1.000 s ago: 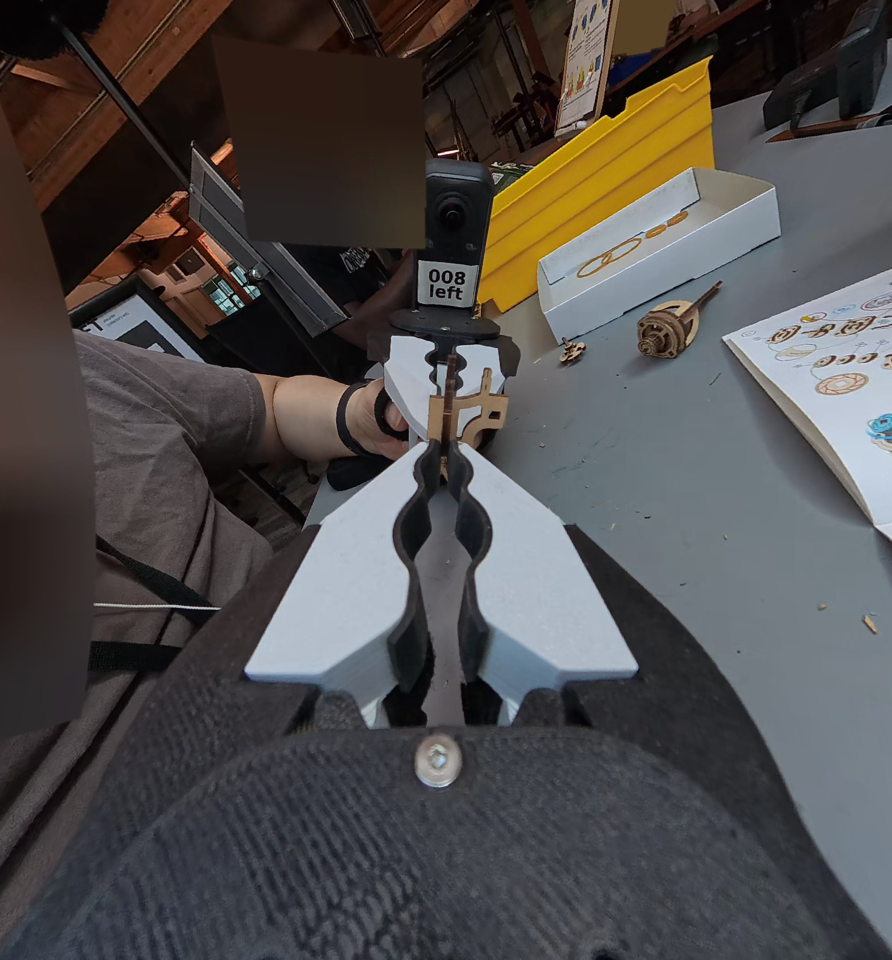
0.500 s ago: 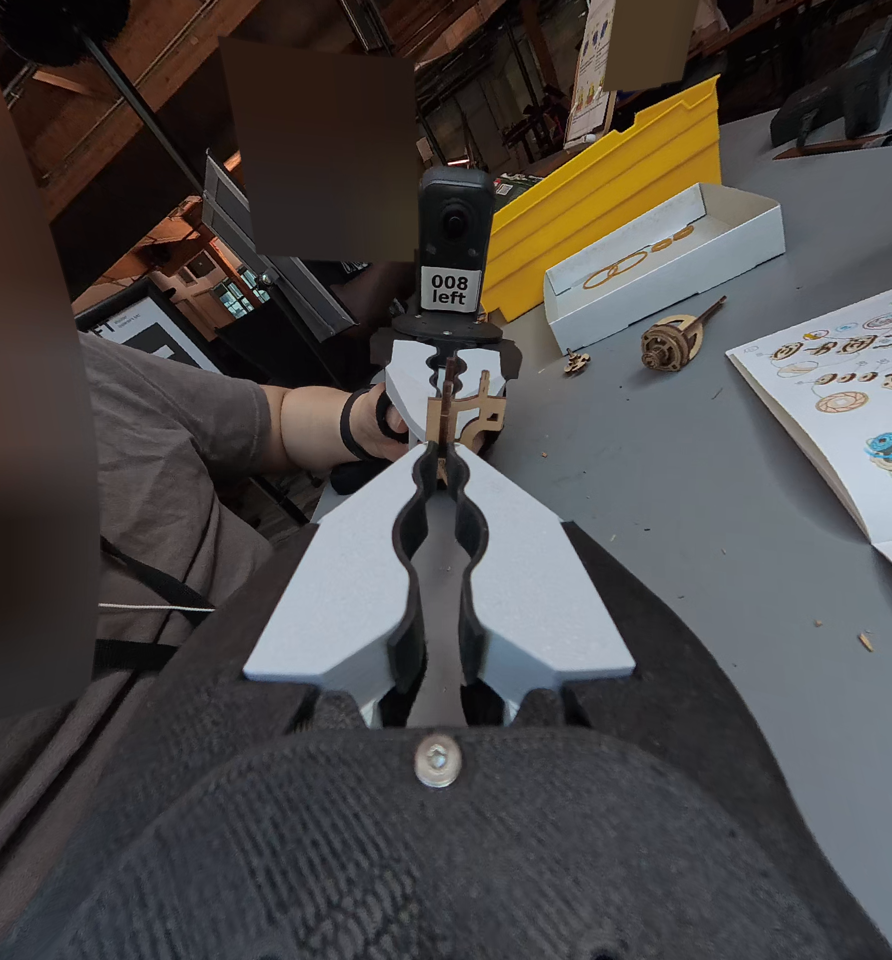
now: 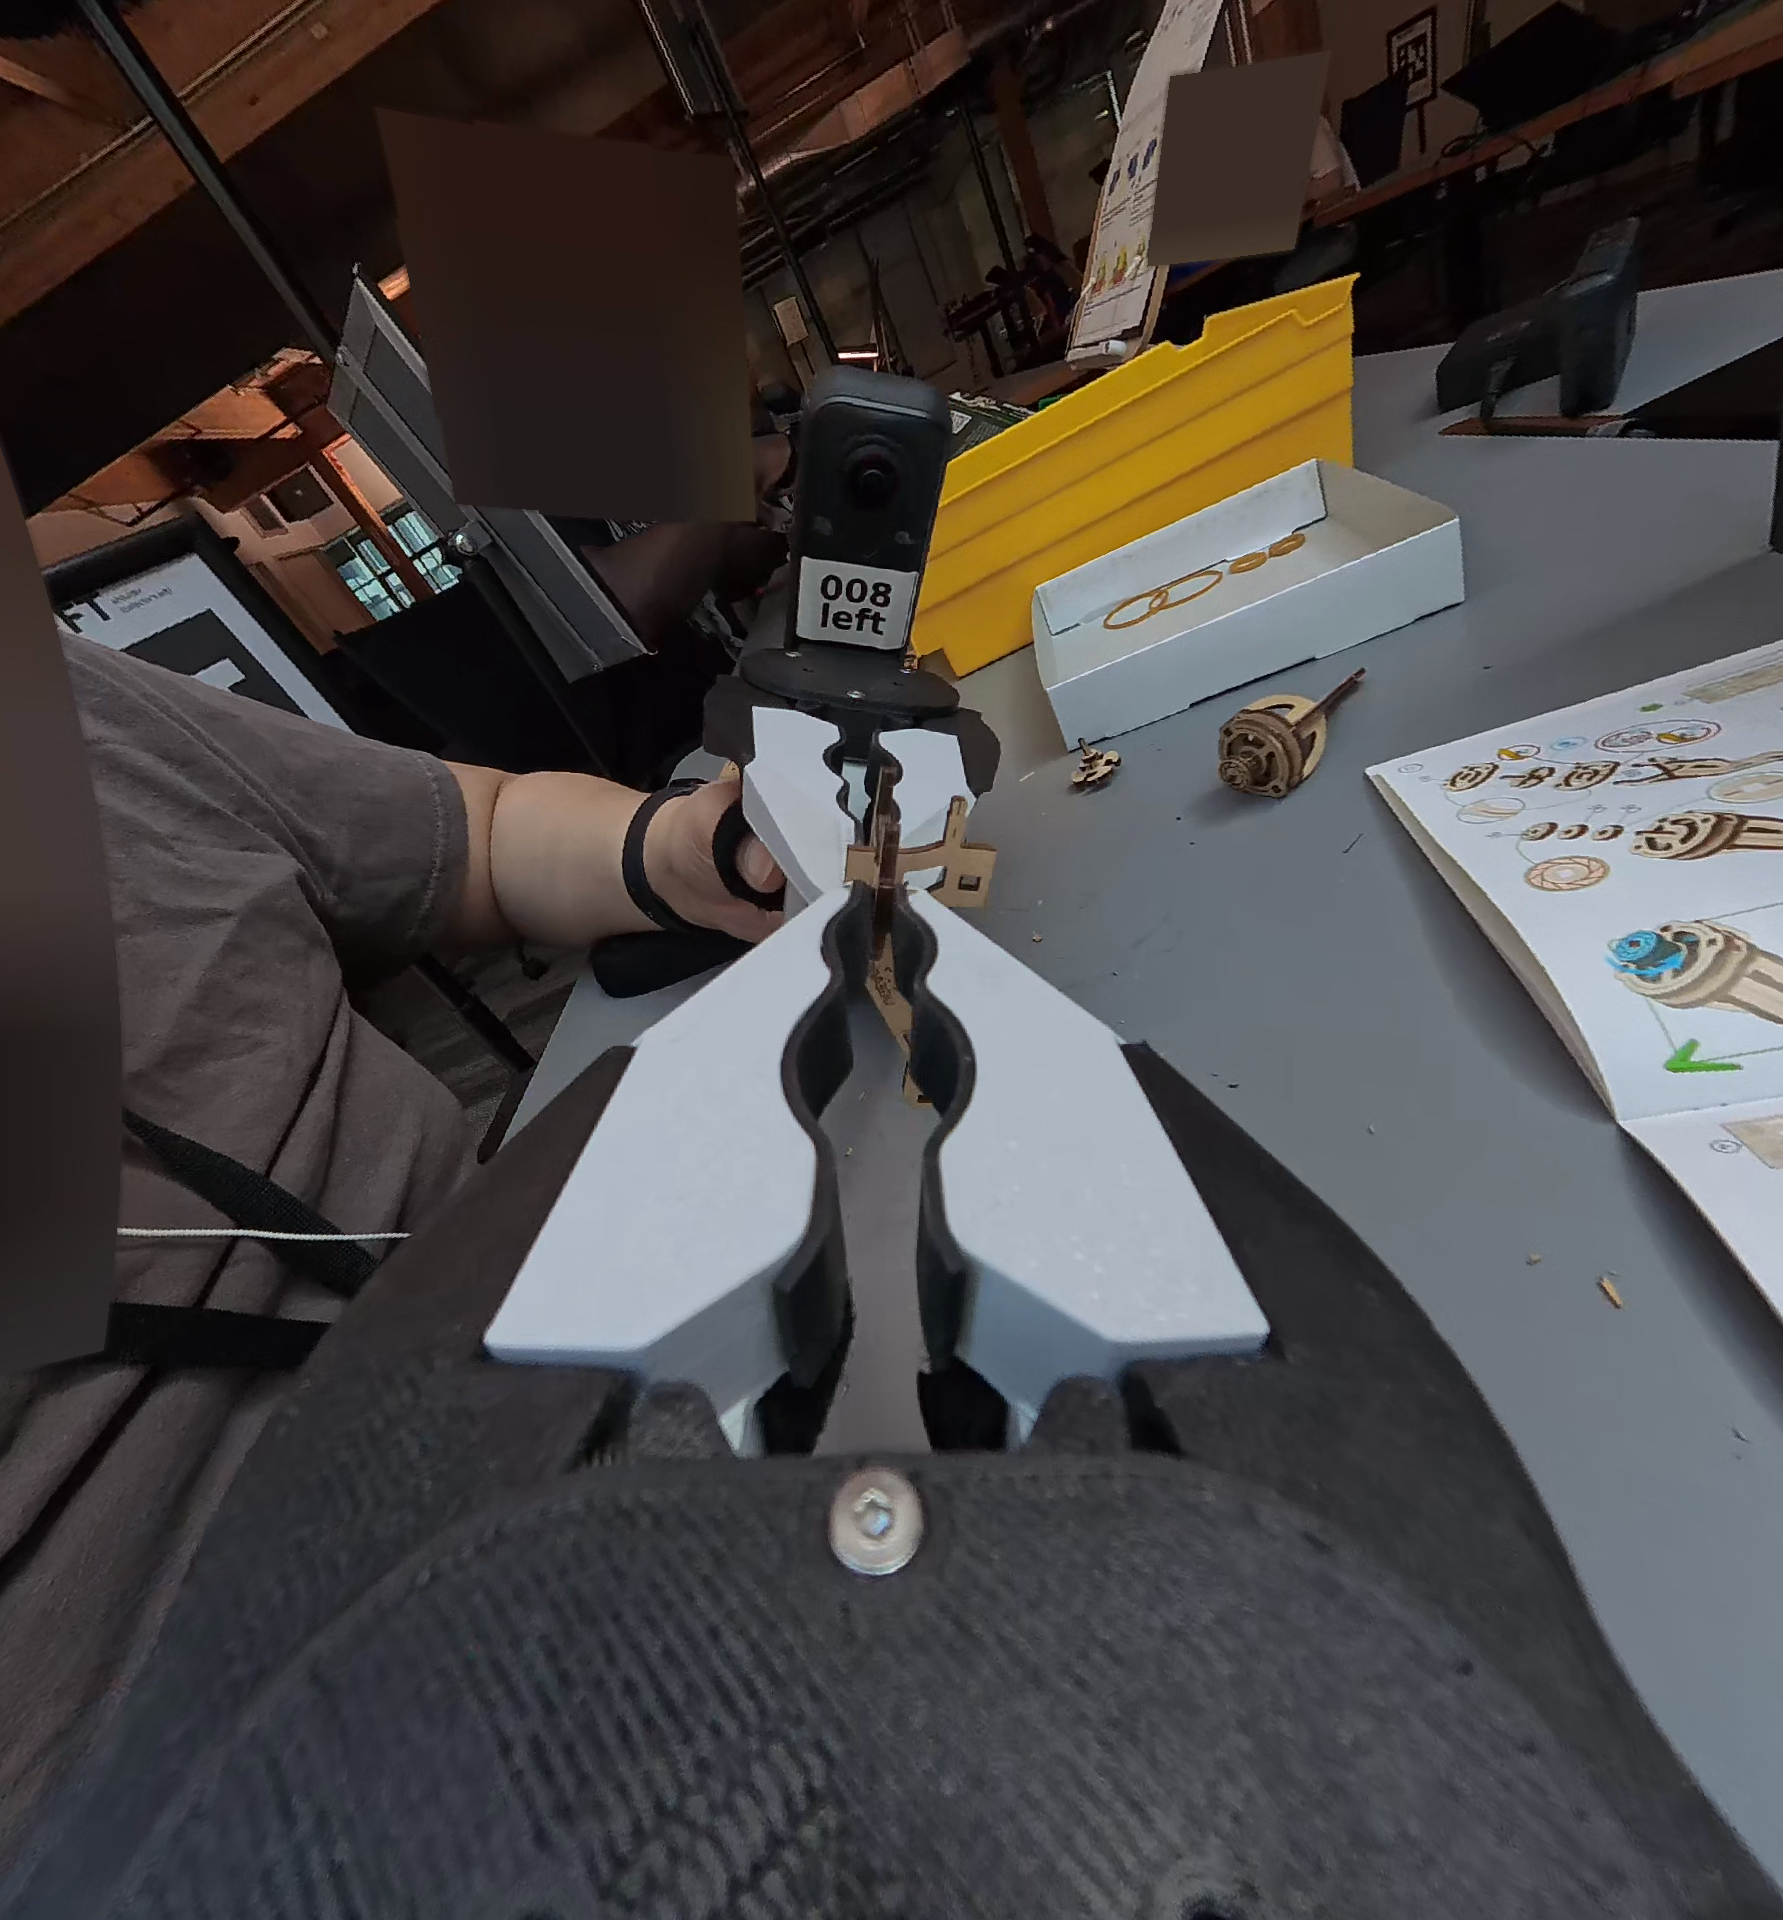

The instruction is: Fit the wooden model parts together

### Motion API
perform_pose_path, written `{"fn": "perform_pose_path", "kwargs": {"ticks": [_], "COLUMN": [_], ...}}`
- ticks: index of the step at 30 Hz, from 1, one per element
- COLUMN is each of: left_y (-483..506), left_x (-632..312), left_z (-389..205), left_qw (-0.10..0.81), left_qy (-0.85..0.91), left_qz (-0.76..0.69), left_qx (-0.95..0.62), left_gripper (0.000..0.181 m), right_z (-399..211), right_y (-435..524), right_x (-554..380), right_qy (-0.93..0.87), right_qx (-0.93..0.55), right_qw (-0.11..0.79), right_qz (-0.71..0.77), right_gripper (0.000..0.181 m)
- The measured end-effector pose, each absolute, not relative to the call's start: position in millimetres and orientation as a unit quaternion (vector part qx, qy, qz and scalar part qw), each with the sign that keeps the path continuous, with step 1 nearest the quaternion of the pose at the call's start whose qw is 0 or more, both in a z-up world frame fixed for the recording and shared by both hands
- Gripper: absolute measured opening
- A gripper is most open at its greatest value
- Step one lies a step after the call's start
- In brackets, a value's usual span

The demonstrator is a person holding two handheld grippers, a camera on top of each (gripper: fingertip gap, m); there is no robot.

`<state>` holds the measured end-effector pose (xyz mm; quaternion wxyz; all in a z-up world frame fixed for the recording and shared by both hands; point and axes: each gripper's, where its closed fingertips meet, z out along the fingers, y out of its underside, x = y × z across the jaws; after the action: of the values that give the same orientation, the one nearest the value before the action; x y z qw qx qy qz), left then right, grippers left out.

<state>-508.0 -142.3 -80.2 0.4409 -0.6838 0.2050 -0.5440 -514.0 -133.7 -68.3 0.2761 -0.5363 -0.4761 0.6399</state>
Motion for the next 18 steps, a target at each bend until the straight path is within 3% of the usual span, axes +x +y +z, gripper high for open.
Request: {"fn": "perform_pose_path", "kwargs": {"ticks": [18], "left_y": [-148.3], "left_x": [-507.4], "left_z": [-73.6], "left_qw": [0.477], "left_qy": [0.256], "left_qz": [-0.510], "left_qx": [-0.668], "left_gripper": [0.000], "right_z": [-72.6], "right_y": [-147.2], "right_x": [-513.9], "right_qy": [-0.500], "right_qx": [-0.523], "right_qw": [0.244], "right_qz": [0.645], "right_gripper": [0.002]}}
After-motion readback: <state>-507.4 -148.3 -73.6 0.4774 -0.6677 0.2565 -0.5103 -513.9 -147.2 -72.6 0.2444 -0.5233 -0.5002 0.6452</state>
